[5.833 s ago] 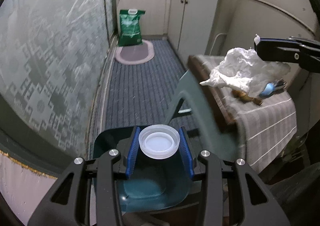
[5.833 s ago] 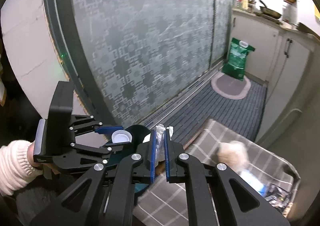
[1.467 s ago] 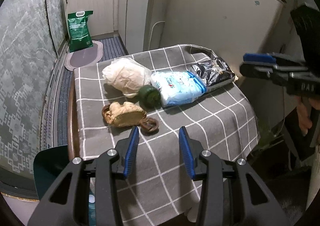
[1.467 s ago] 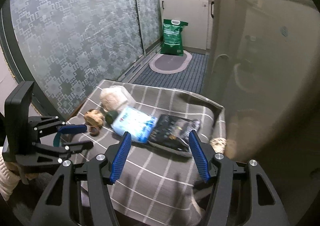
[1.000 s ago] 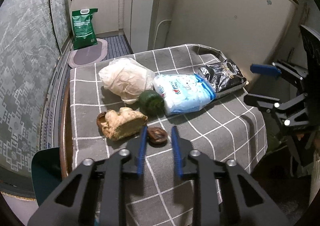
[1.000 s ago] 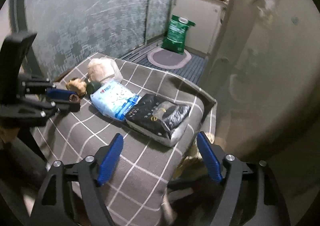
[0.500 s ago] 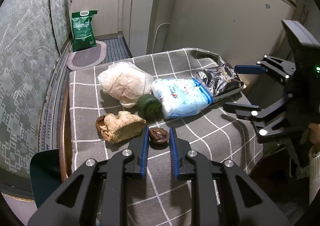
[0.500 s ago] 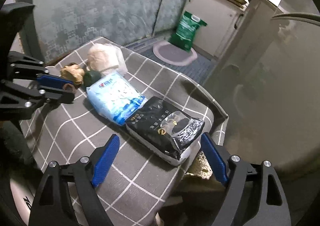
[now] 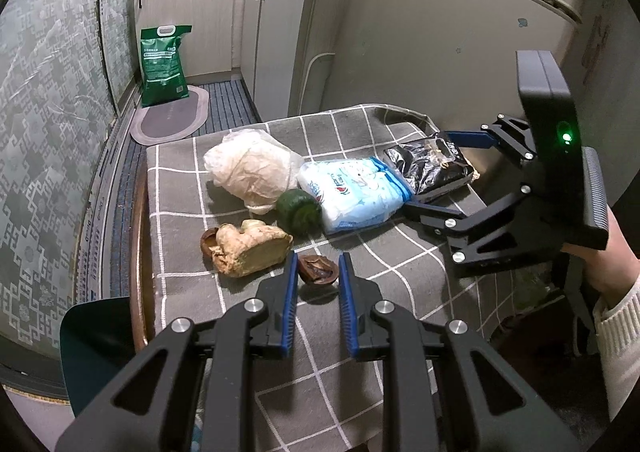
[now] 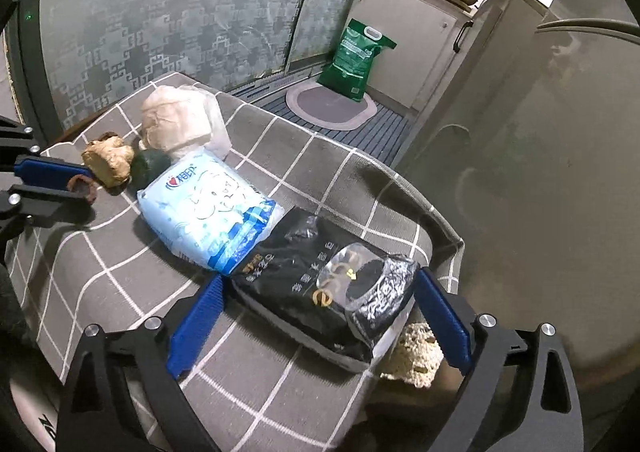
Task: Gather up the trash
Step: 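Grasp the brown shell with the left tool while the right tool grasps the black snack bag, then carry the shell and black bag to the teal bin and open both tools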
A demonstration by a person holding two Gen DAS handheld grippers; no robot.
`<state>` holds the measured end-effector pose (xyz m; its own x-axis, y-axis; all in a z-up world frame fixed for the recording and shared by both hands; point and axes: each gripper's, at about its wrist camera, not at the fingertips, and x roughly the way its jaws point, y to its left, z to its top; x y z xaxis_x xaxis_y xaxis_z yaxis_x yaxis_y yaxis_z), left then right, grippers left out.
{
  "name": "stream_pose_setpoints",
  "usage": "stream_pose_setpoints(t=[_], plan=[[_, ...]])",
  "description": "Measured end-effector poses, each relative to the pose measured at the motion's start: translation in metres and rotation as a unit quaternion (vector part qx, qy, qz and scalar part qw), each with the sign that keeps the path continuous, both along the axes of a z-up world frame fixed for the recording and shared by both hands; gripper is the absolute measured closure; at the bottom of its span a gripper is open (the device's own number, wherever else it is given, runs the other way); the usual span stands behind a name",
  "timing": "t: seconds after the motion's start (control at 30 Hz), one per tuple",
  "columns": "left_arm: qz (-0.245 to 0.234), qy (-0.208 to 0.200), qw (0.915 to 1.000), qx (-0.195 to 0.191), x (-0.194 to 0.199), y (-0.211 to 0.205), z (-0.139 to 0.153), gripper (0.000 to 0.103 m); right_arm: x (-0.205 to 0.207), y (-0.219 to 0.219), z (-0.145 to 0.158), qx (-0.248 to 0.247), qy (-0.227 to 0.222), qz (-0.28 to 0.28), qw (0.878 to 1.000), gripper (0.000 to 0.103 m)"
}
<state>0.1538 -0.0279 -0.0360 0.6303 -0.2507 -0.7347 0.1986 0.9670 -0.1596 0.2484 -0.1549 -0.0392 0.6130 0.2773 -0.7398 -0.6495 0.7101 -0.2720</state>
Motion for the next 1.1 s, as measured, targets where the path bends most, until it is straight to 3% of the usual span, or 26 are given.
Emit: stream_pose_setpoints(t=[0.2, 0.37, 0.53, 0.83, 1.1], plan=[[0.002, -0.002, 1.0000, -0.002, -0.002, 0.002, 0.002, 0.081, 0.009, -0.003, -0.003, 0.030, 0.012, 0.003, 0.999, 0.007], [0.004, -0.008, 1.0000, -0.005, -0.005, 0.007, 0.005, 0.081, 0.013, -0.009, 0.000, 0.041, 0.031, -0.011, 0.999, 0.020], [0.007, -0.021, 0.9997, -0.013, -0.011, 0.014, 0.013, 0.081, 0.007, -0.010, 0.005, 0.042, 0.036, -0.015, 0.998, 0.025], [0.022, -0.050, 0.9980, -0.032, -0.021, 0.033, 0.031, 0.081, -0.009, -0.017, 0.040, 0.079, 0.006, -0.023, 0.997, 0.026], [0.043, -0.060, 0.9966, -0.037, -0.033, 0.061, 0.038, 0.081, -0.021, 0.010, 0.057, 0.104, 0.005, 0.007, 0.995, 0.026]])
